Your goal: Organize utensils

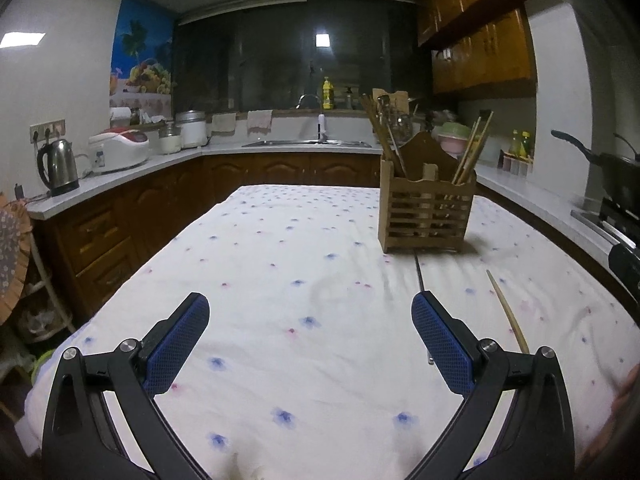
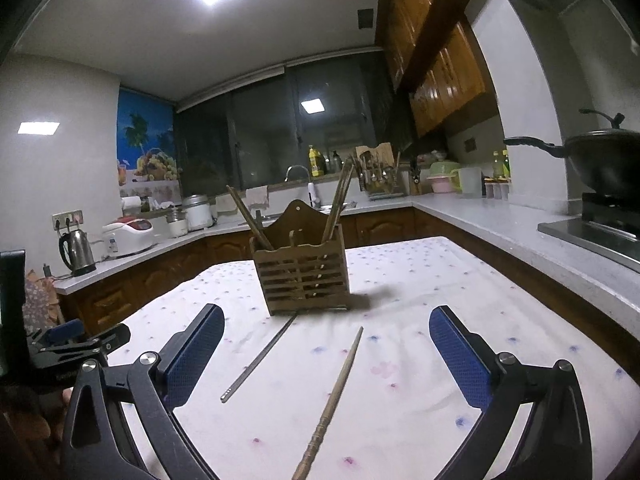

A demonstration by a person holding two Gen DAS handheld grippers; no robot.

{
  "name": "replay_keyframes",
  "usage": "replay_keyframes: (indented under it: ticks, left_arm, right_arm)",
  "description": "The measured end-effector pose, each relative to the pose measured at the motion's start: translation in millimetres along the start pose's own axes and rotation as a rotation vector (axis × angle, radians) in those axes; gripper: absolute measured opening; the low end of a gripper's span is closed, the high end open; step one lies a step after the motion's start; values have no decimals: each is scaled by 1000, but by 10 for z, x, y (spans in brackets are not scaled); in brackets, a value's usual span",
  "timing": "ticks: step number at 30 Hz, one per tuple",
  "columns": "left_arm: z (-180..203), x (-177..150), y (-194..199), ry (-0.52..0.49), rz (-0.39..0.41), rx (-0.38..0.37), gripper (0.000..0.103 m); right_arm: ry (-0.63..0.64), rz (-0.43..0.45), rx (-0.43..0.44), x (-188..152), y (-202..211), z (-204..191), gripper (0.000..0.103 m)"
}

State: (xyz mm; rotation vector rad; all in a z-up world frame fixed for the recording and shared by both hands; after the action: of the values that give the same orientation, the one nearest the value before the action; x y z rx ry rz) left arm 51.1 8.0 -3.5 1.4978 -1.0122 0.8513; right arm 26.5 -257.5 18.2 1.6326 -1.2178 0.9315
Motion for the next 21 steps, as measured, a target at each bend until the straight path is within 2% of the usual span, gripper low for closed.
replay_keyframes:
  ticks: [9, 21]
  left_arm:
    - [34, -22, 8, 0, -4, -3, 103]
    - [45, -24, 15, -2, -1, -7, 103]
  right_arm:
    - [17, 47, -19, -1, 91, 24, 103]
    - [22, 47, -25, -14, 89, 38, 103]
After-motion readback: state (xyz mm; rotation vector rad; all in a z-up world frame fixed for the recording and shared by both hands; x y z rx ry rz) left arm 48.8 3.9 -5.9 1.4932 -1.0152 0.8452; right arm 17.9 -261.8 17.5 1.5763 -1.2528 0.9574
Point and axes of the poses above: each gripper's, at about its wrist camera, not at the fingertips, and y roughly against the way its jaws point, z to its right, x to its top, the point moved 4 cm from there along -y, roughly the way its jaws point, and after that the axes turned 10 degrees about -y, right-handed, at the moved point
